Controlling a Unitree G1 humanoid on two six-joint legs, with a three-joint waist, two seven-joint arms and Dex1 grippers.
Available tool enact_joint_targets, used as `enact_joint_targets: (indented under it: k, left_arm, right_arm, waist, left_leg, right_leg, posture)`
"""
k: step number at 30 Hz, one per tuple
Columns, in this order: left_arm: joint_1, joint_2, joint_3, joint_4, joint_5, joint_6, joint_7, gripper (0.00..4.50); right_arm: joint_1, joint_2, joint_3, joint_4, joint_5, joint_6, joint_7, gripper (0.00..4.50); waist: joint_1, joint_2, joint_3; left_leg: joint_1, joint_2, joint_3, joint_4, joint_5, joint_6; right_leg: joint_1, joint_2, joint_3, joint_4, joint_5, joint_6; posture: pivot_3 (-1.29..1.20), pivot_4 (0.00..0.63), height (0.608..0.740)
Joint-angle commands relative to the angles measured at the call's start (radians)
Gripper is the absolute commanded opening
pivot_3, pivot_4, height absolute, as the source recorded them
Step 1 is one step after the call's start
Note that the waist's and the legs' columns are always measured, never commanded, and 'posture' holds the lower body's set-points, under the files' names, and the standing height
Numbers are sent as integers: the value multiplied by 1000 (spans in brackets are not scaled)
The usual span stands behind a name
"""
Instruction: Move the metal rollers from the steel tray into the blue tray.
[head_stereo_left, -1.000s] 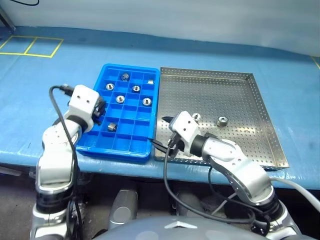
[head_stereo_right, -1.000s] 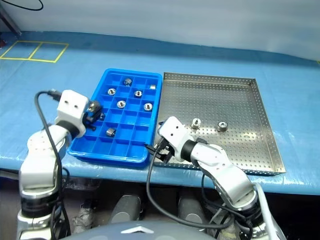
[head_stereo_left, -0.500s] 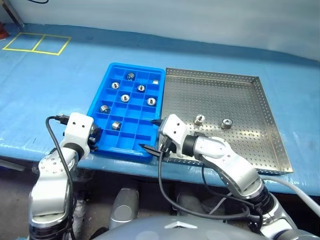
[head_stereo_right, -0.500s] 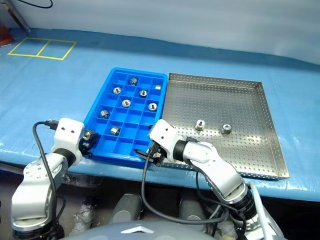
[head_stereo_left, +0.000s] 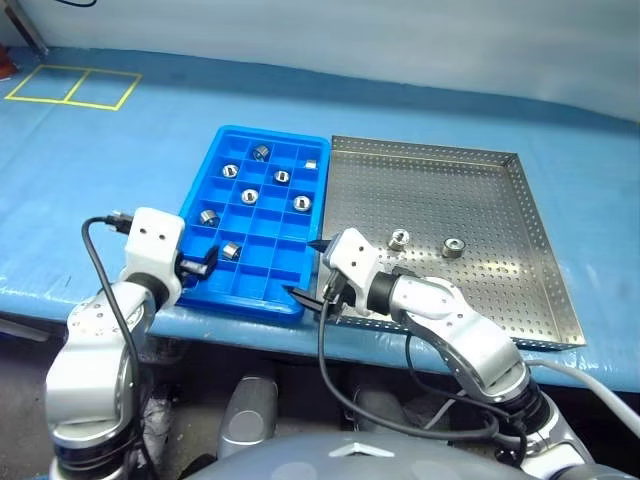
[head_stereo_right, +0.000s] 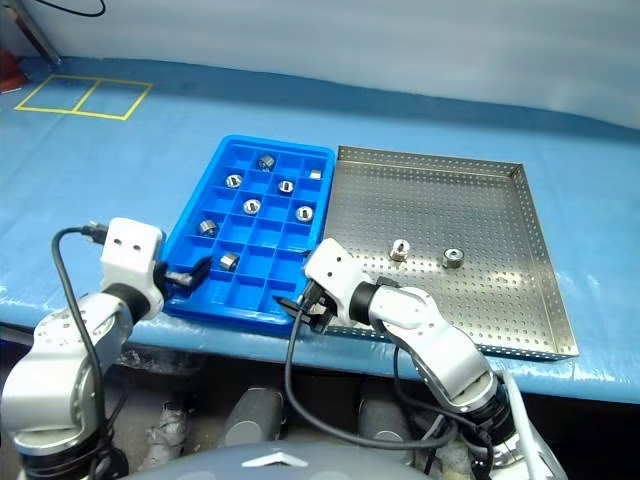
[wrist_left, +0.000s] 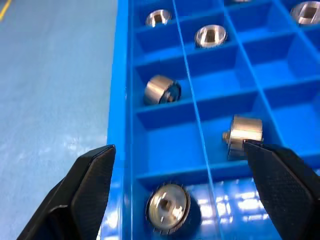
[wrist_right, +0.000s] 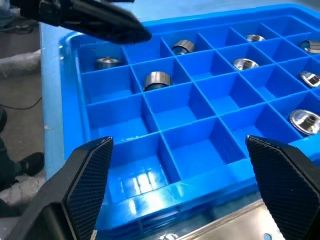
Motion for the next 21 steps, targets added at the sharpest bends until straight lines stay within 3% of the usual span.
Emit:
enact_joint_targets:
  k: [1,5,12,21]
  left_arm:
    - [1,-27,-66,83,3,-242,29,4465]
    - [33,-88,-178,231,13,-503,55,4465]
    - [99,-156,-266,356,-6,-743,63,4465]
    - [123,-93,-310,355,-54,-804,-31,4465]
  right_arm:
    - [8,10,-101,-42,-4,73,-74,4500]
    - [21,28,-206,-24,-39,164,-182,4500]
    - [-41,145,-338,82,-65,251,-330,4500]
    - [-117,223,-377,286,-74,239,-365,4500]
  waist:
    - [4,0,0]
    - [1,0,0]
    - [-37,0,0]
    - [-64,2,0]
  left_leg:
    - [0,0,0,0,0,0]
    - [0,-1,2,-1,0,0]
    - [-1,0,3,-1,0,0]
    - [-1,1,4,-2,0,0]
  right_leg:
    - [0,0,0,0,0,0]
    - [-1,-1,1,0,3,-5]
    - [-2,0,2,0,2,-4]
    - [-3,1,2,0,1,-2]
  posture:
    - [211,150,740]
    - [145,150,740]
    - [72,150,740]
    - [78,150,740]
